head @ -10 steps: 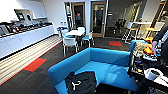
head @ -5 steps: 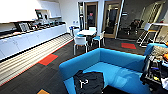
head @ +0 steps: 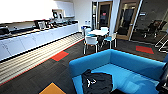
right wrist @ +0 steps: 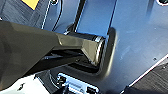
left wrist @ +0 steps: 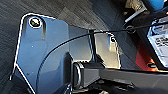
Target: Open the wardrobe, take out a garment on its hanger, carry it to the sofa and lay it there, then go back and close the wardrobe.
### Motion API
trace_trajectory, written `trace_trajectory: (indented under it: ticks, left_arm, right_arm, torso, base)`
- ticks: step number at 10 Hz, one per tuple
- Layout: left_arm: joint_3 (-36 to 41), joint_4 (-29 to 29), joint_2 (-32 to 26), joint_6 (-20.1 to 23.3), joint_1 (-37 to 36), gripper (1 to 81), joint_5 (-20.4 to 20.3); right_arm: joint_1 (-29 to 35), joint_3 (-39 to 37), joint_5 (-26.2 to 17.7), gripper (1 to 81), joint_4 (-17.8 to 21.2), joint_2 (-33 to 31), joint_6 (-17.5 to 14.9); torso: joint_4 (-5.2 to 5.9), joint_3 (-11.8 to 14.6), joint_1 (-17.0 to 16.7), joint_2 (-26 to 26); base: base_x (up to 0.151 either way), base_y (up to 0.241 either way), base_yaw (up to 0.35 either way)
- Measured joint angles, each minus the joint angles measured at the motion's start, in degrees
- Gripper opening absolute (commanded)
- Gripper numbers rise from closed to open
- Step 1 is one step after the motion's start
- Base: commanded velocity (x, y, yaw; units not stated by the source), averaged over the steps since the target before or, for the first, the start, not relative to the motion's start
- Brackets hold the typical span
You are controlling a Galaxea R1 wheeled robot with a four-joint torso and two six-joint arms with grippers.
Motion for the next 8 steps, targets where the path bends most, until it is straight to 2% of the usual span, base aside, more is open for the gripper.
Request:
trace_trajectory:
  ticks: [4,8]
  left_arm:
    - [-4.5,0.0,1.8,0.0,0.1,81.1,0.2]
    - [-5.1,0.0,2.8,0.0,0.5,81.1,0.1]
  right_arm:
    - [0.0,-0.2,-0.1,81.1,0.0,0.3,0.0]
    - [0.0,-0.7,-0.1,81.1,0.0,0.3,0.0]
  torso:
    - [0.00,0.0,0.0,0.0]
    - [0.00,0.0,0.0,0.0]
  base:
    - [0.000,0.000,0.337]
    - [0.000,0.000,0.337]
